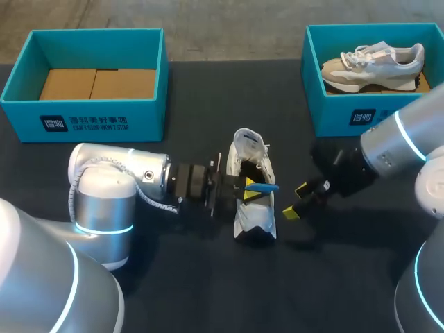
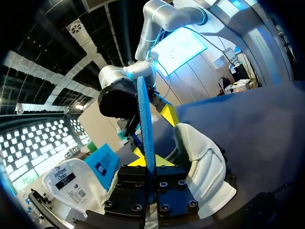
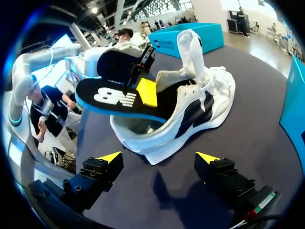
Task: Take the shoe out of the shoebox, open the shoe tongue, remove and reinsert the insole, then place the shoe into the shoebox
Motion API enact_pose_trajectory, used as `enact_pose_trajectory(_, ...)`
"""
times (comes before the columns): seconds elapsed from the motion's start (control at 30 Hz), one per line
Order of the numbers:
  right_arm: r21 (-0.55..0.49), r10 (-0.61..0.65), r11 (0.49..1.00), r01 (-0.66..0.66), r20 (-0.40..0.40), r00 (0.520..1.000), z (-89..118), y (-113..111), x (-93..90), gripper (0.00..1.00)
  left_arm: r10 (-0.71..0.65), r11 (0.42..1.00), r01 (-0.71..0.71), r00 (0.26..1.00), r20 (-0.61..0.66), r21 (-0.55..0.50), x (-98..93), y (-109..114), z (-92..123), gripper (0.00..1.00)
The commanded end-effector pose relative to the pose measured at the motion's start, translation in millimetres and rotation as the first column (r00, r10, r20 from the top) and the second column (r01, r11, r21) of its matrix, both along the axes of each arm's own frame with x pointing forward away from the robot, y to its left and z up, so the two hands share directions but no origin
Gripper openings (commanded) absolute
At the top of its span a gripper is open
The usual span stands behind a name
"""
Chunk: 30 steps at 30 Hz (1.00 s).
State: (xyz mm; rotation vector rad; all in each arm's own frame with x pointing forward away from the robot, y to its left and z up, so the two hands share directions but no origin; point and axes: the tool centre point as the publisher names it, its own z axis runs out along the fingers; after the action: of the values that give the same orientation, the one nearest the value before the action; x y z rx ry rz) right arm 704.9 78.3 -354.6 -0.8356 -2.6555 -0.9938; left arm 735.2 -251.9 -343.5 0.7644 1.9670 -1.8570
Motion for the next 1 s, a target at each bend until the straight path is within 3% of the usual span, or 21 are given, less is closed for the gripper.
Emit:
enact_pose_trajectory(0.03,-0.033,0.015,0.999,-0.015,-0.013,1.000,4,8,12.1,1.00,-0.003,1.000,0.003,1.000,0.001,0.009,1.5,-3,-3,0.00)
enact_pose_trajectory(0.1,-0.035,0.018,0.999,-0.019,-0.009,1.000,5,8,14.9,1.00,-0.002,1.000,0.002,1.000,0.002,0.008,-0.2,-3,-1,0.02)
enact_pose_trajectory(0.13,-0.036,0.019,0.999,-0.019,-0.007,1.000,6,8,15.9,1.00,0.000,1.000,0.000,1.000,0.005,0.006,-1.2,-3,1,0.35)
enact_pose_trajectory(0.17,-0.036,0.020,0.999,-0.020,-0.005,1.000,6,8,16.6,1.00,0.000,1.000,0.000,1.000,0.004,-0.003,-2.2,-3,3,0.37)
enact_pose_trajectory(0.2,-0.036,0.020,0.999,-0.020,-0.004,1.000,6,8,16.9,1.00,0.003,1.000,-0.003,1.000,0.008,-0.007,-2.9,-3,5,0.31)
enact_pose_trajectory(0.33,-0.039,0.022,0.999,-0.022,-0.003,1.000,6,9,17.5,1.00,0.004,1.000,-0.004,1.000,0.013,-0.025,-5.1,-2,13,0.33)
enact_pose_trajectory(0.57,-0.041,0.016,0.999,-0.016,-0.005,1.000,4,6,16.6,1.00,-0.006,0.999,0.007,1.000,0.025,-0.054,-9.1,-4,27,0.28)
enact_pose_trajectory(0.63,-0.038,0.011,0.999,-0.011,-0.003,1.000,4,5,16.5,1.00,-0.012,0.998,0.013,1.000,0.026,-0.056,-10.2,-5,27,0.19)
enact_pose_trajectory(0.7,-0.038,0.009,0.999,-0.009,-0.003,1.000,4,5,16.4,1.00,-0.023,0.998,0.024,0.999,0.026,-0.050,-10.7,-6,25,0.02)
enact_pose_trajectory(0.73,-0.038,0.009,0.999,-0.009,-0.003,1.000,4,5,16.4,1.00,-0.026,0.999,0.027,0.999,0.025,-0.046,-10.4,-7,23,0.00)
enact_pose_trajectory(1.0,-0.053,0.010,0.999,-0.010,-0.003,1.000,5,4,16.2,1.00,-0.036,0.999,0.037,0.999,0.025,-0.025,-3.5,-8,12,0.00)
